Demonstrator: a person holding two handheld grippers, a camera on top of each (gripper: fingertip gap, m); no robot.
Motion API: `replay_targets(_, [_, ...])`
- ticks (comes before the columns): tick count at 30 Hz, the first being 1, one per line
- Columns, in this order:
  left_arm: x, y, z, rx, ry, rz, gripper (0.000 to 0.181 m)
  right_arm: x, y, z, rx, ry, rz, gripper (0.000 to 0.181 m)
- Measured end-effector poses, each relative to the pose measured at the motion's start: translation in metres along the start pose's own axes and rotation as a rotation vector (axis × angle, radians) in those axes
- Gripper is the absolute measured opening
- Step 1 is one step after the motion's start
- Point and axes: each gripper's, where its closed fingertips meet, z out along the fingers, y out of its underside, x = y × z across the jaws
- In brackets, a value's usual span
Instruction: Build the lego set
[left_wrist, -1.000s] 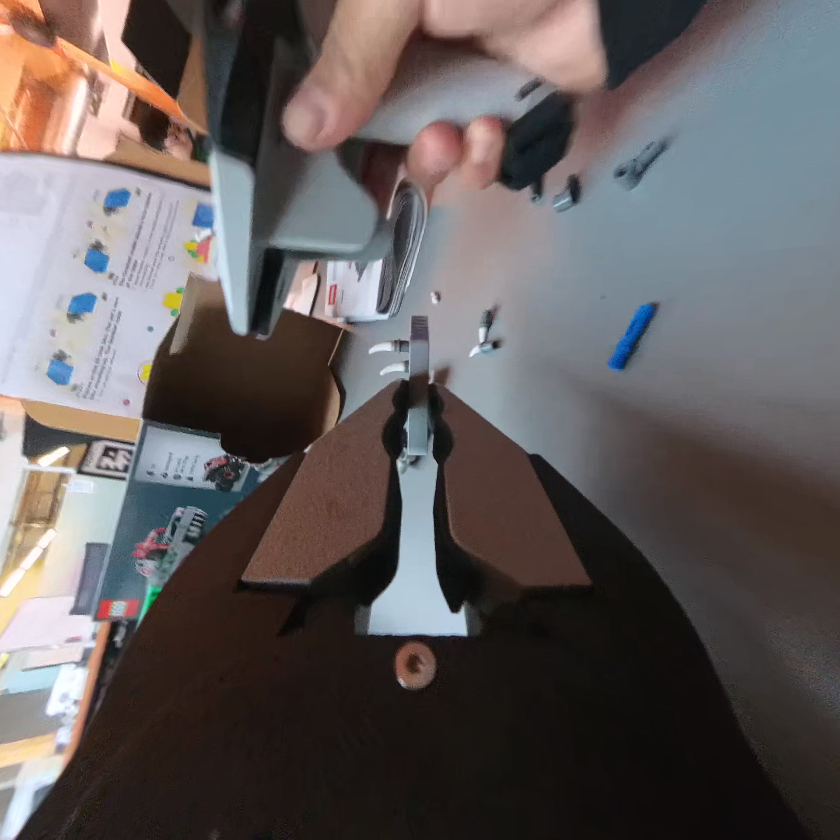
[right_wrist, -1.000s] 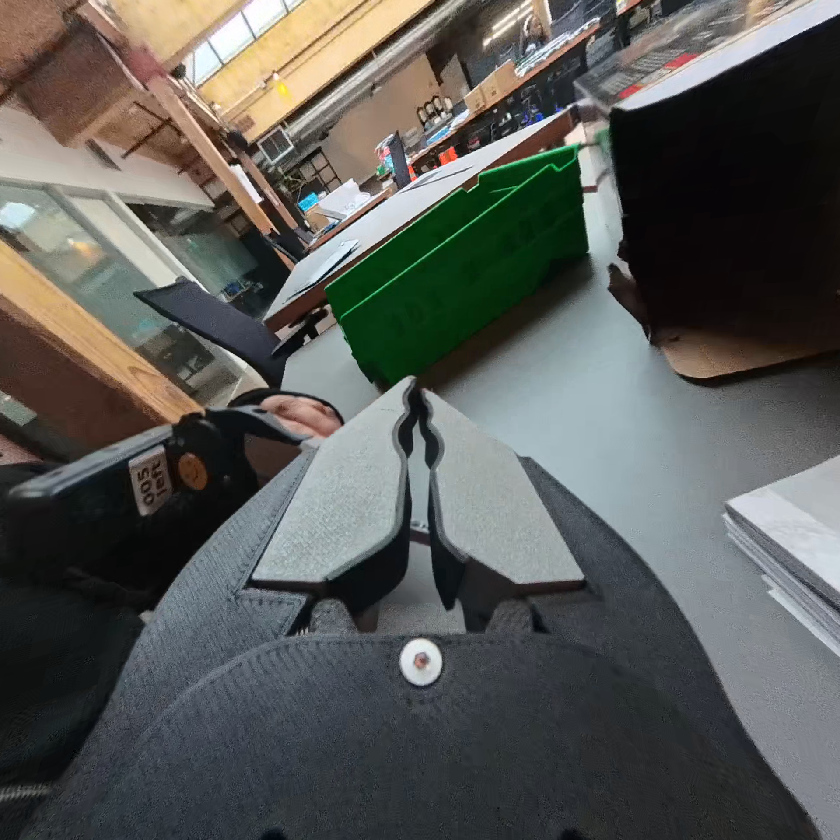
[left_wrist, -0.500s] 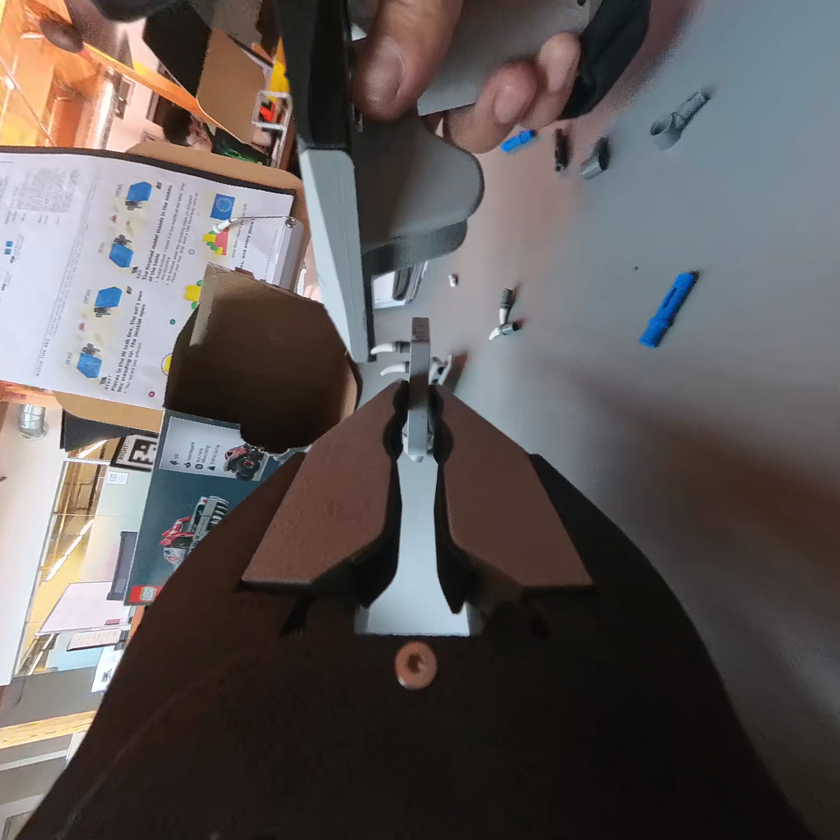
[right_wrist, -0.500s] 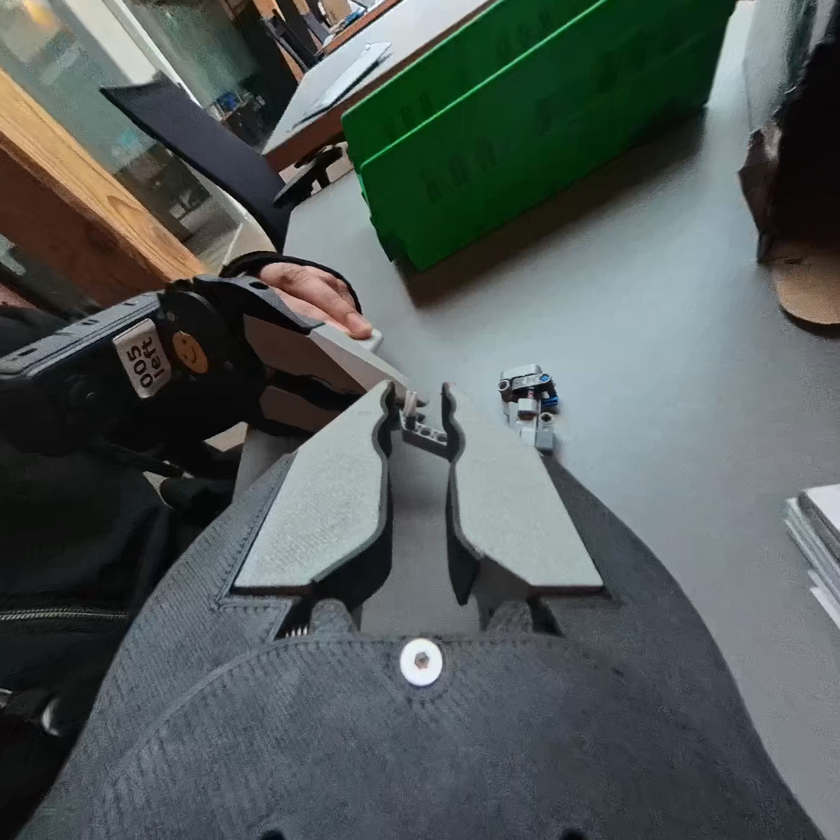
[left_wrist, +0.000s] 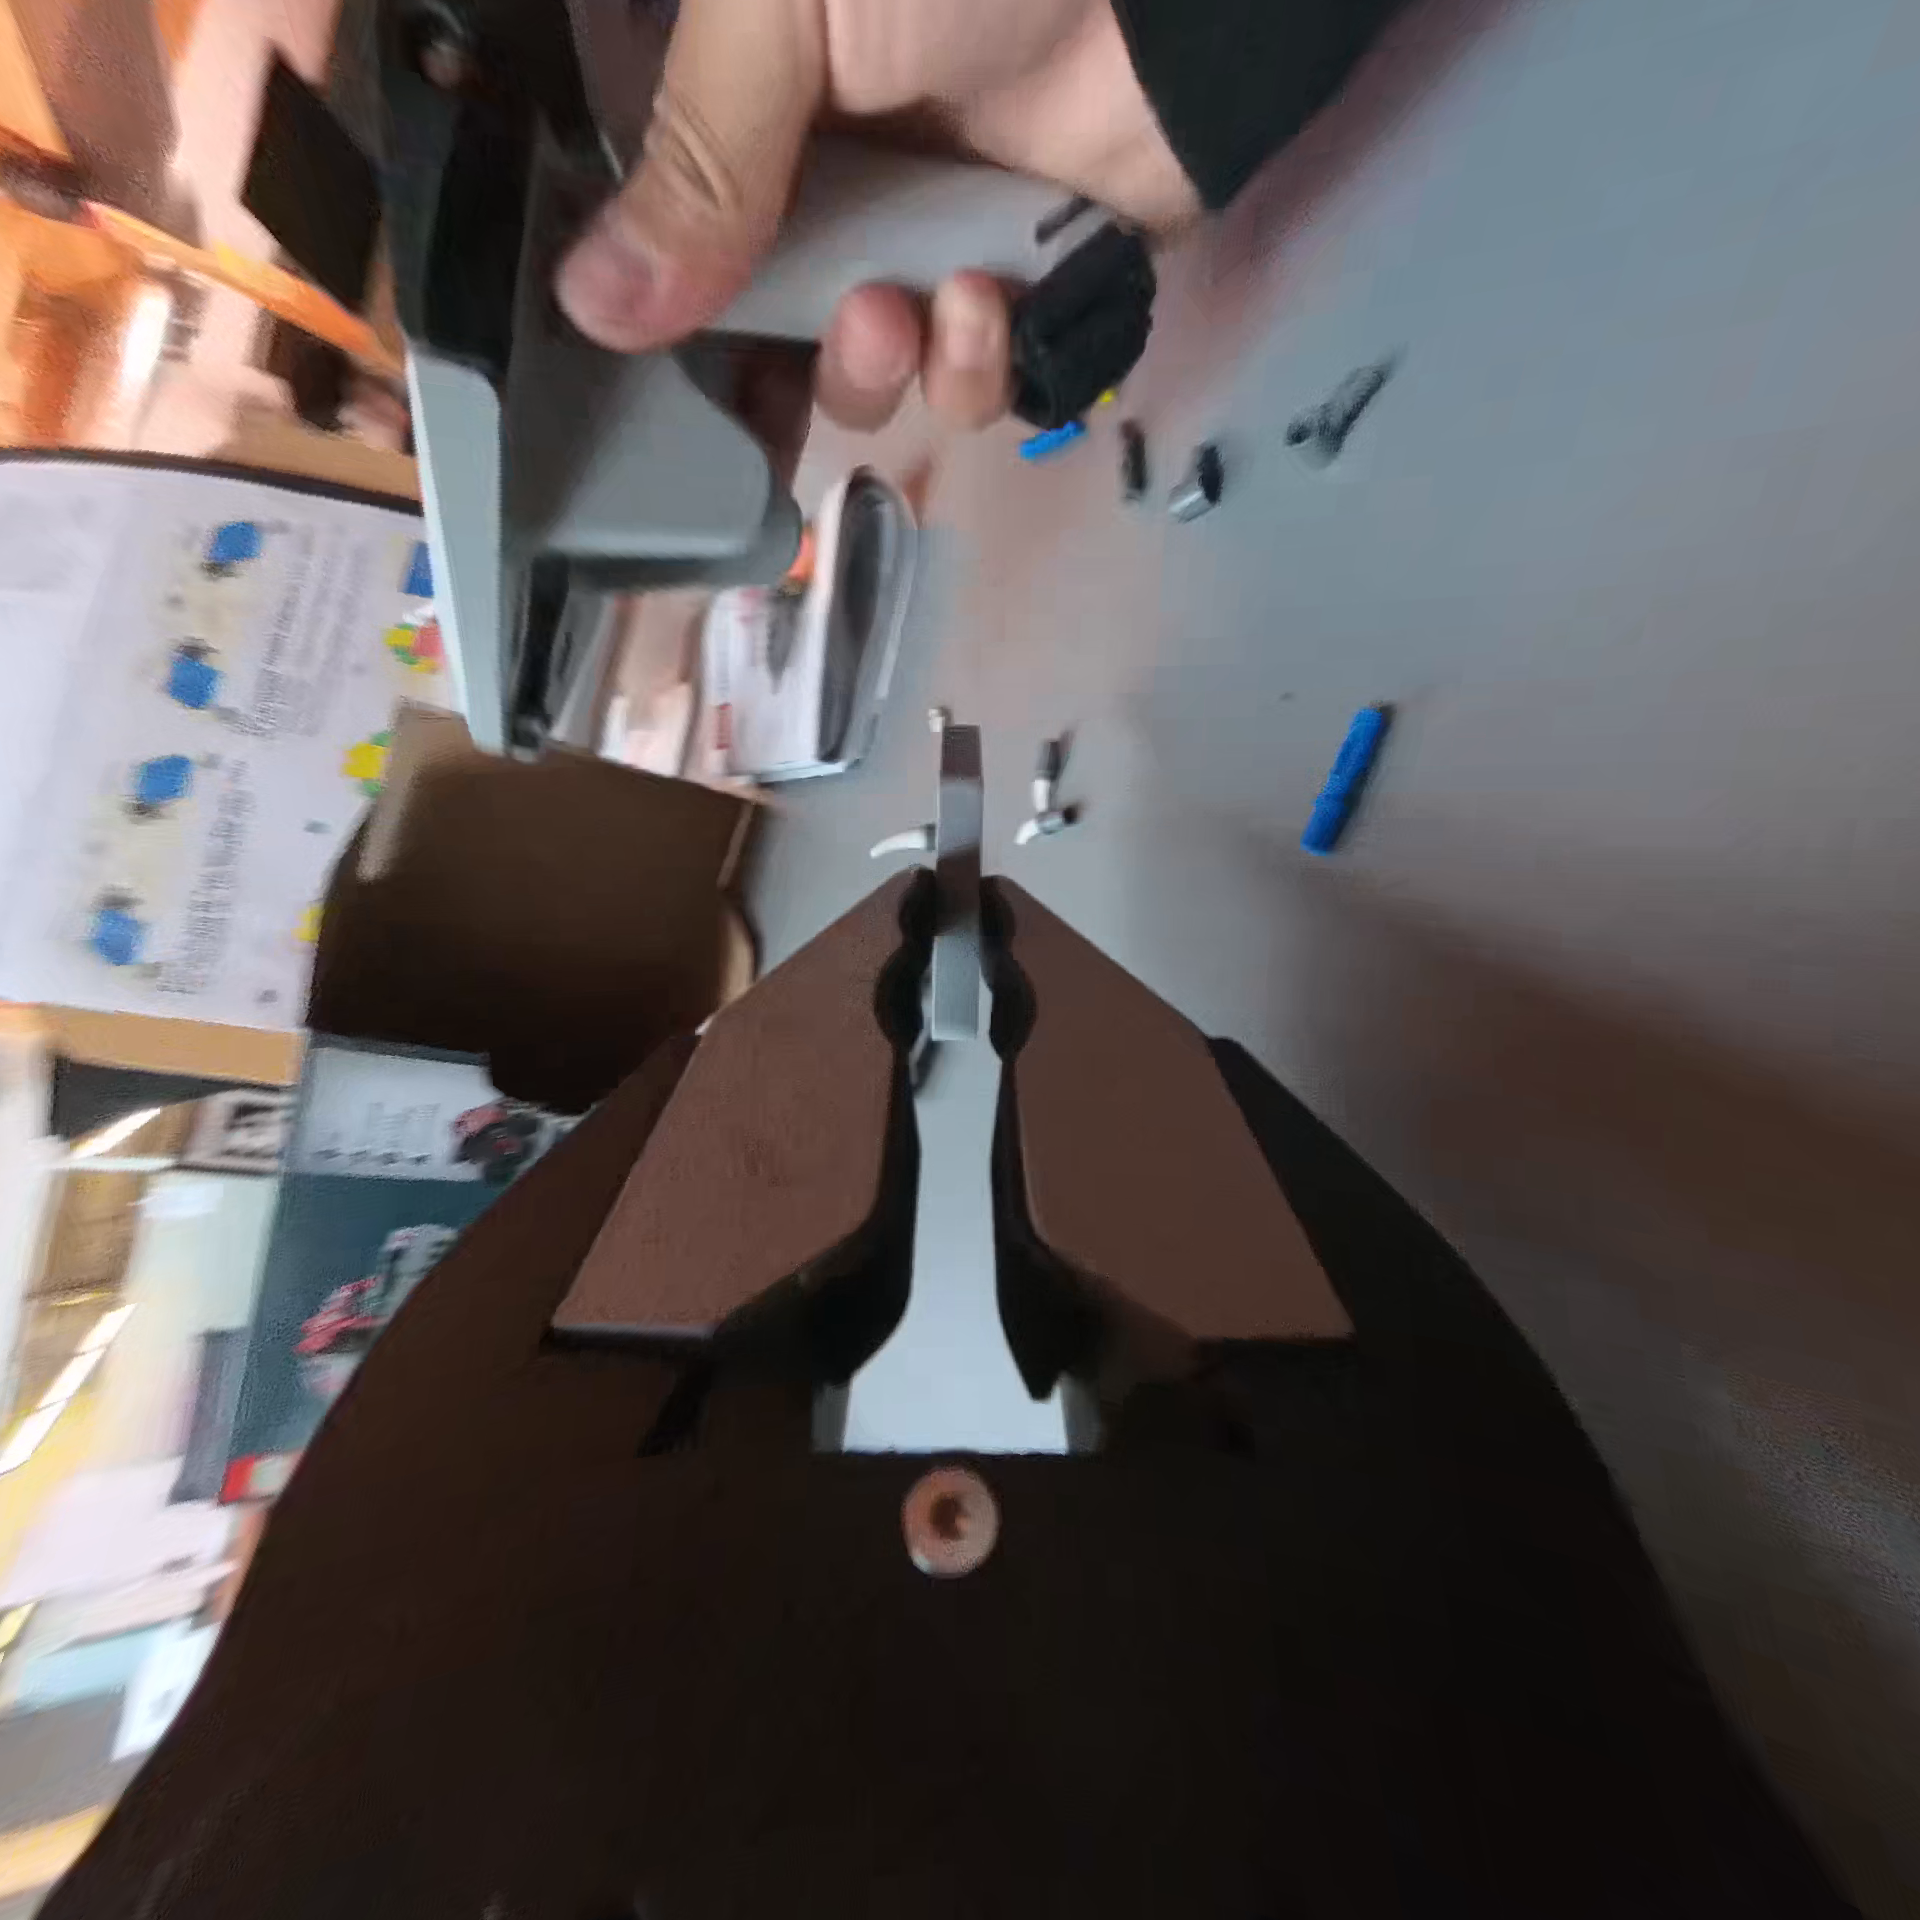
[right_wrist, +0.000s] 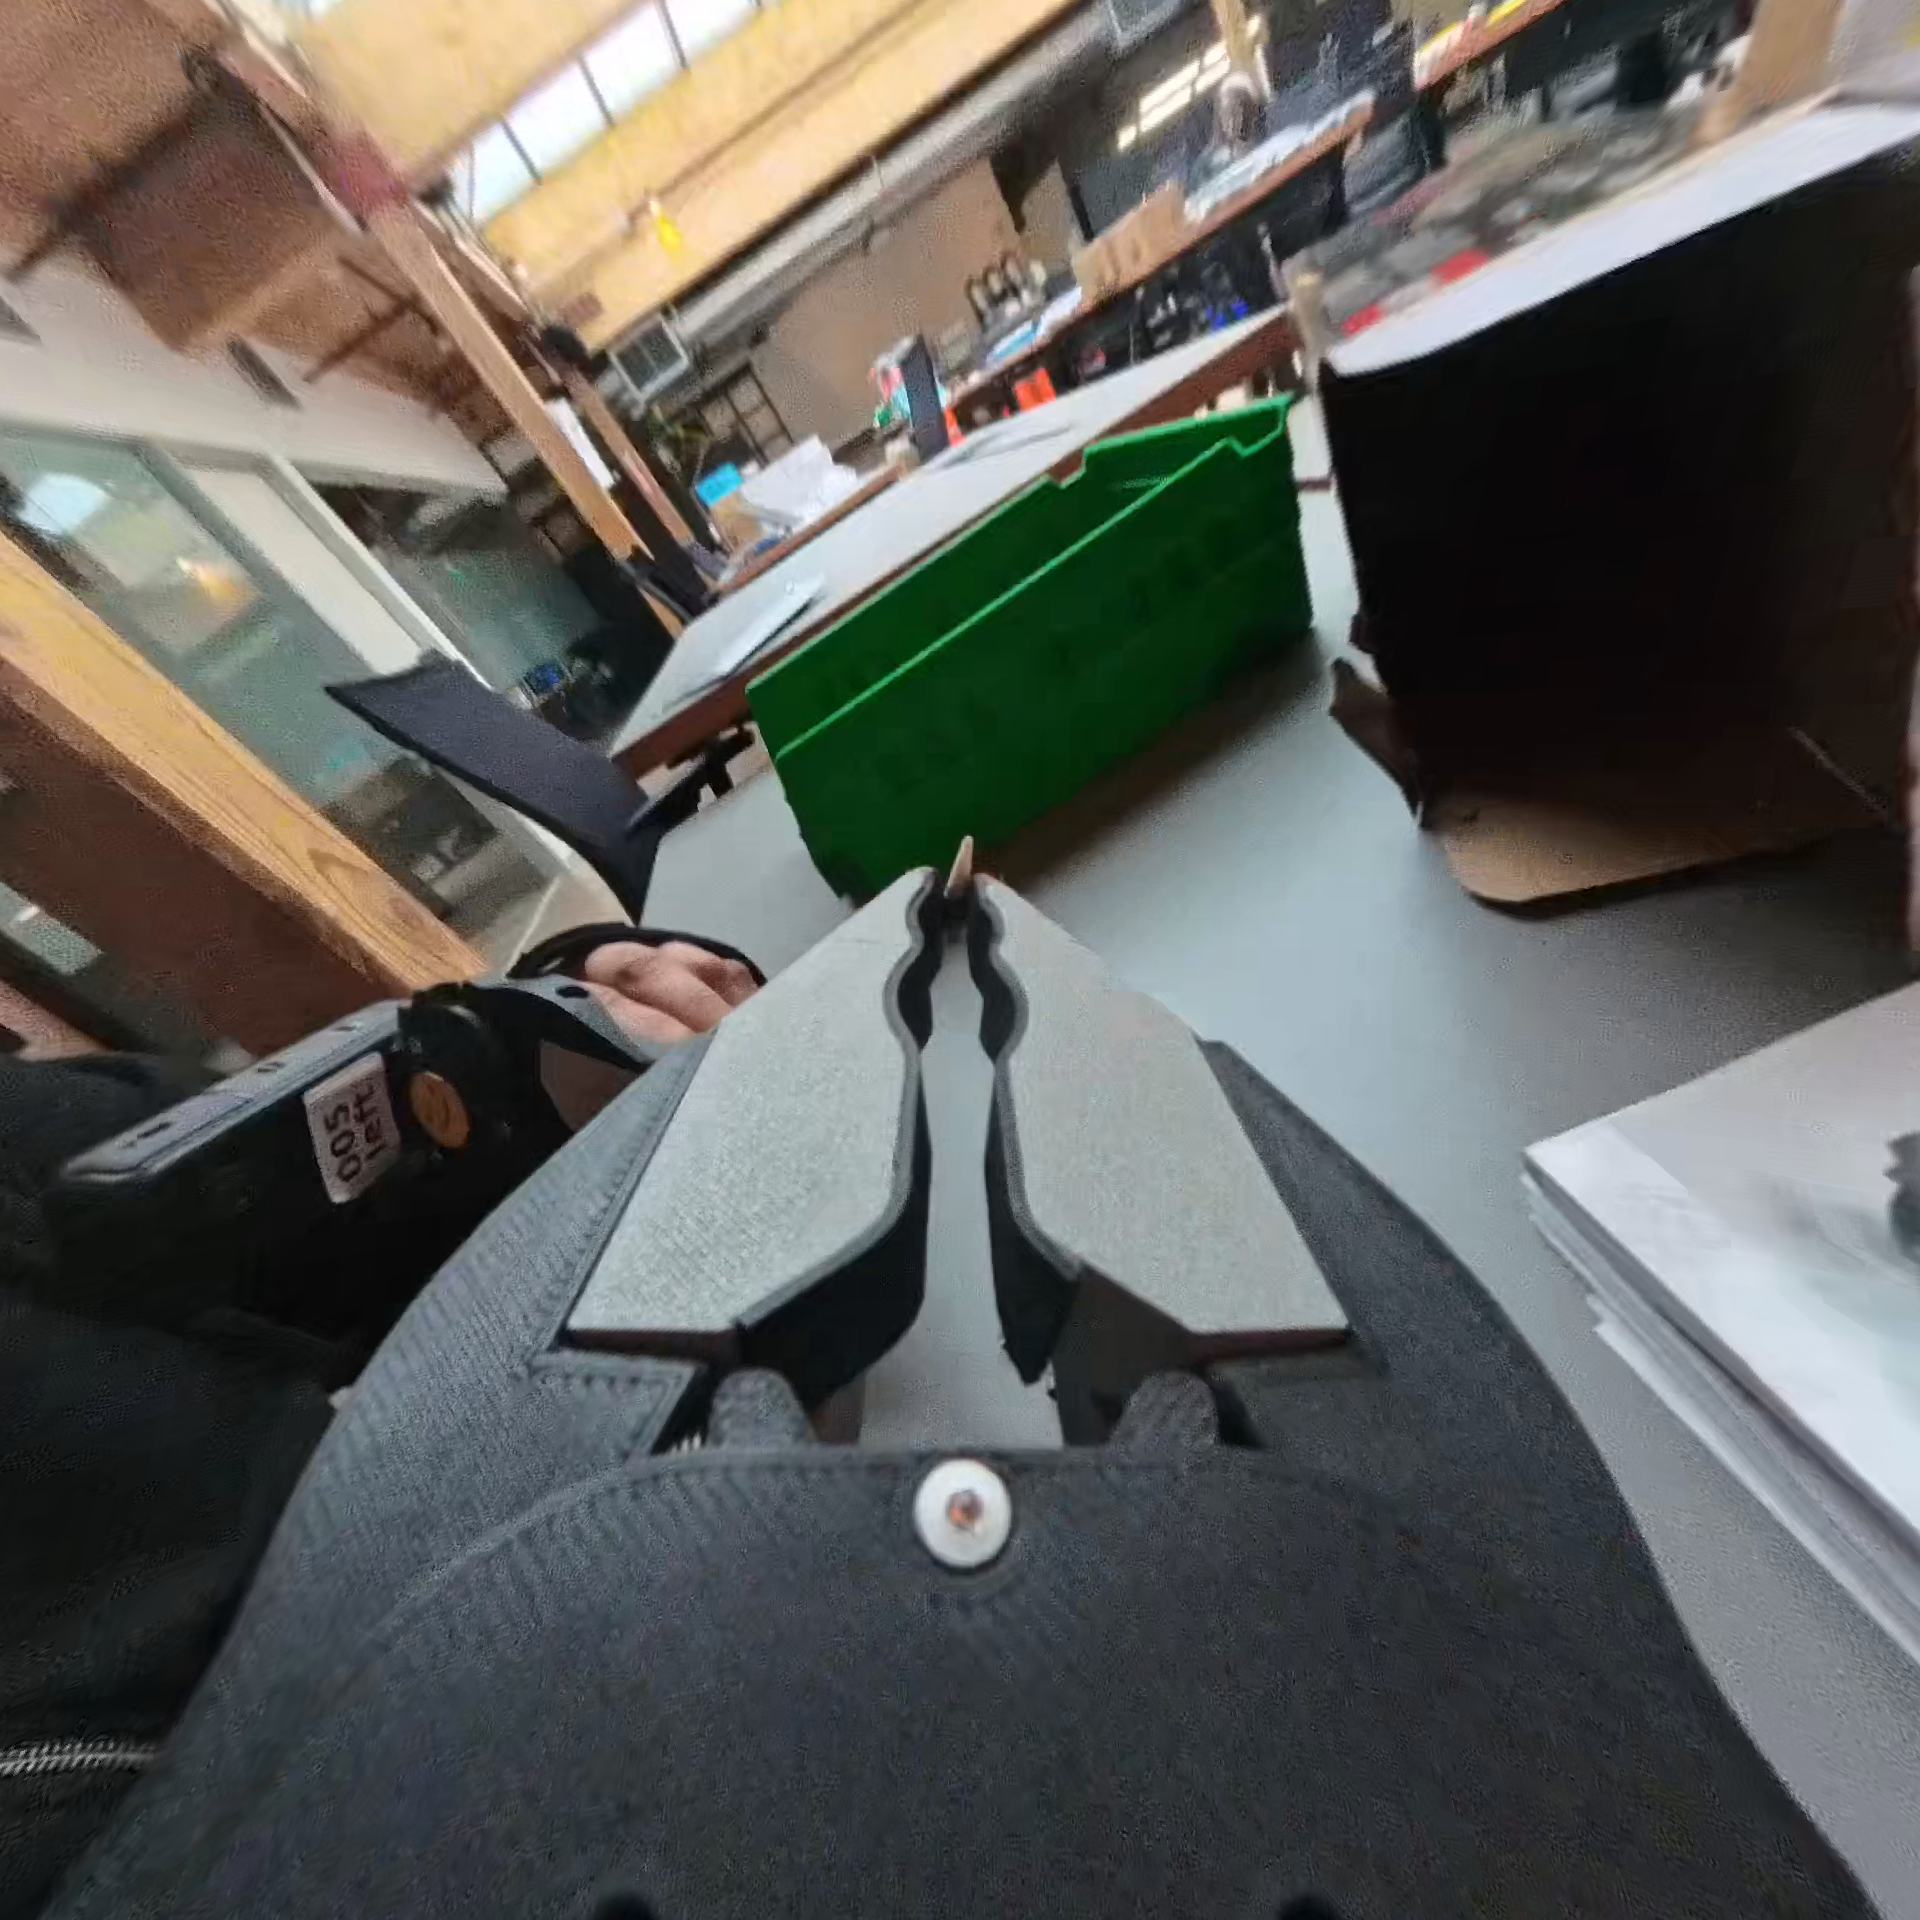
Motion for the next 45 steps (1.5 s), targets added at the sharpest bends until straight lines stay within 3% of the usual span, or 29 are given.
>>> replay_targets(2, [-0.009, 0.009, 0.002, -0.041, -0.031, -0.057, 0.006, 0.004, 0.009, -0.004, -0.055, -0.013, 0.03, 0.002])
replay_targets(6, [-0.016, 0.021, 0.002, -0.037, -0.015, -0.173, 0.006, 0.035, 0.079, -0.003, -0.474, 0.177, -0.067, 0.009])
replay_targets(7, [-0.013, 0.022, 0.004, -0.042, 0.0, -0.179, 0.006, 0.044, 0.088, -0.004, -0.534, 0.238, -0.098, 0.018])
replay_targets(9, [-0.009, 0.028, 0.008, -0.081, 0.02, -0.174, 0.006, 0.054, 0.099, -0.005, -0.608, 0.296, -0.116, 0.017])
replay_targets(13, [-0.001, 0.034, 0.011, -0.109, 0.063, -0.186, 0.006, 0.055, 0.1, -0.004, -0.612, 0.306, -0.15, 0.016])
replay_targets(18, [0.001, 0.034, 0.012, -0.095, 0.085, -0.215, 0.006, 0.053, 0.097, -0.005, -0.633, 0.341, -0.311, 0.039])
replay_targets(22, [0.001, 0.035, 0.012, -0.098, 0.081, -0.207, 0.006, 0.046, 0.087, -0.002, -0.606, 0.365, -0.415, 0.03])
replay_targets(24, [0.001, 0.034, 0.012, -0.097, 0.08, -0.205, 0.006, 0.047, 0.083, -0.002, -0.579, 0.385, -0.455, 0.033])
replay_targets(26, [0.002, 0.036, 0.013, -0.103, 0.086, -0.21, 0.006, 0.061, 0.102, -0.01, -0.686, 0.426, -0.401, 0.038])
replay_targets(30, [0.0, 0.035, 0.012, -0.096, 0.08, -0.207, 0.006, 0.05, 0.089, -0.006, -0.59, 0.36, -0.341, 0.04])
replay_targets(31, [0.001, 0.035, 0.012, -0.097, 0.081, -0.208, 0.006, 0.052, 0.096, -0.008, -0.625, 0.362, -0.323, 0.045])
replay_targets(34, [-0.001, 0.036, 0.013, -0.104, 0.071, -0.202, 0.006, 0.054, 0.087, -0.009, -0.617, 0.418, -0.388, 0.038])
replay_targets(36, [-0.003, 0.035, 0.012, -0.095, 0.058, -0.198, 0.006, 0.033, 0.069, -0.001, -0.492, 0.347, -0.446, 0.033])
replay_targets(39, [-0.004, 0.031, 0.011, -0.073, 0.046, -0.168, 0.006, 0.001, 0.068, 0.007, -0.411, 0.129, -0.311, 0.033])
replay_targets(41, [-0.006, 0.026, 0.009, -0.049, 0.022, -0.115, 0.006, -0.015, 0.073, 0.01, -0.414, -0.015, -0.196, 0.028])
replay_targets(43, [-0.007, 0.019, 0.007, -0.024, -0.002, -0.062, 0.006, -0.017, 0.08, 0.012, -0.446, -0.043, -0.177, 0.03])
replay_targets(45, [-0.009, 0.017, 0.007, -0.023, -0.027, -0.016, 0.006, -0.025, 0.09, 0.014, -0.496, -0.09, -0.195, 0.015])
